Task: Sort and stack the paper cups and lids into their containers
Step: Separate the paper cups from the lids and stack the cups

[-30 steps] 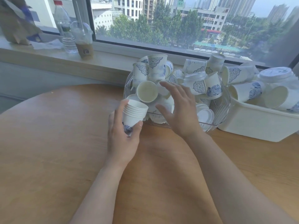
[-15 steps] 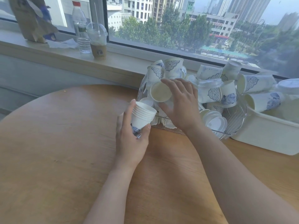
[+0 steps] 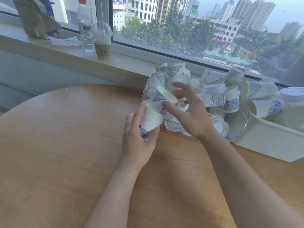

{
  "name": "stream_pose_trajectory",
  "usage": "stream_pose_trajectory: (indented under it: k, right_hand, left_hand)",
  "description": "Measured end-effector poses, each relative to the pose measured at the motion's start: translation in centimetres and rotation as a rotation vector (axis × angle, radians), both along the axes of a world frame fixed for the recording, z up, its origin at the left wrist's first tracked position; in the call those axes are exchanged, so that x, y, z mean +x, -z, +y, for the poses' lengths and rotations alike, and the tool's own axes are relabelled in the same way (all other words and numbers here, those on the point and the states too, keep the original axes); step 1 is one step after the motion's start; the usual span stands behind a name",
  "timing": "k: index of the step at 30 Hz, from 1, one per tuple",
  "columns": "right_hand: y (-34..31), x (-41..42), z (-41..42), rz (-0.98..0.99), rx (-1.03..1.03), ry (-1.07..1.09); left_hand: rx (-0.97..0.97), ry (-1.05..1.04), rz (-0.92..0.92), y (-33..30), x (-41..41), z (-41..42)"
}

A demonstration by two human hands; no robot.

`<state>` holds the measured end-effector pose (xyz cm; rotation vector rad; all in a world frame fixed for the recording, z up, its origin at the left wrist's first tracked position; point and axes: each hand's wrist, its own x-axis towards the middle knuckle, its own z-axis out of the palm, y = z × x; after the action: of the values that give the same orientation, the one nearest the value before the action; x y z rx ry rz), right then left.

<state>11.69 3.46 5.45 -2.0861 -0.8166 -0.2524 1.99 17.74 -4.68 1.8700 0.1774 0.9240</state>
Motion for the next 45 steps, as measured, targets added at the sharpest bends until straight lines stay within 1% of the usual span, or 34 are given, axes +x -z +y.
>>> stream_pose_trajectory:
  k: [3, 5, 8, 11, 19, 21, 28, 30, 32, 34, 35, 39, 42, 45]
  right_hand:
    - [-0.1, -0.2, -0.2, -0.006, -0.039, -0.005]
    - [-0.3, 0.1, -0.2, -0.028, -0.021, 0.027]
    - [-1.1, 1.6, 0.1, -0.088, 0.039, 0.148]
    - [-2.1, 3.6, 0.7, -0.14, 0.045, 0.263]
    - [-3.1, 7.3, 3.0, -0.144, -0.184, 0.31]
    - [-3.4, 7.9, 3.2, -0.144, -0.201, 0.319]
    - [-3.2, 7.9, 3.5, -0.146, -0.009, 0.386]
    - [-3.5, 7.2, 3.1, -0.154, 0.085, 0.369]
    - [-3.8, 6.0, 2.5, -0.15, 0.241, 0.291]
    - [-3.7, 4.1, 1.9, -0.079, 0.4, 0.153]
    - [-3.4, 3.1, 1.6, -0.036, 0.448, 0.086]
    - [0.0, -0.4, 0.7, 0.092, 0.489, -0.069]
    - [2.3, -1.8, 0.4, 0.193, 0.539, -0.073]
    - [3.1, -2.4, 0.0, 0.207, 0.57, -0.043]
  left_hand:
    - [-0.003, 0.016, 0.01, 0.0, -0.1, 0.0]
    - [-0.015, 0.028, 0.016, 0.1, 0.0, 0.0]
    - [-0.01, 0.034, 0.012, 0.2, 0.1, 0.0]
    - [-0.04, 0.051, 0.016, 0.3, 0.0, 0.0]
    - [-0.028, 0.04, -0.014, 0.1, 0.0, -0.2]
    - [-0.017, 0.032, -0.023, 0.1, 0.0, -0.2]
    - [-0.021, 0.047, -0.022, 0.4, 0.1, -0.3]
    - [-0.022, 0.048, -0.02, 0.6, 0.1, -0.4]
    - [-0.009, 0.041, -0.022, 0.6, 0.2, -0.4]
    - [-0.001, 0.047, -0.022, 0.6, 0.3, -0.5]
    - [-0.007, 0.059, -0.022, 0.6, 0.3, -0.6]
    - [-0.007, 0.088, -0.042, 0.7, 0.3, -0.9]
    - [0.033, 0.094, -0.037, 0.9, 0.3, -1.2]
    - [0.053, 0.122, -0.015, 0.9, 0.1, -1.6]
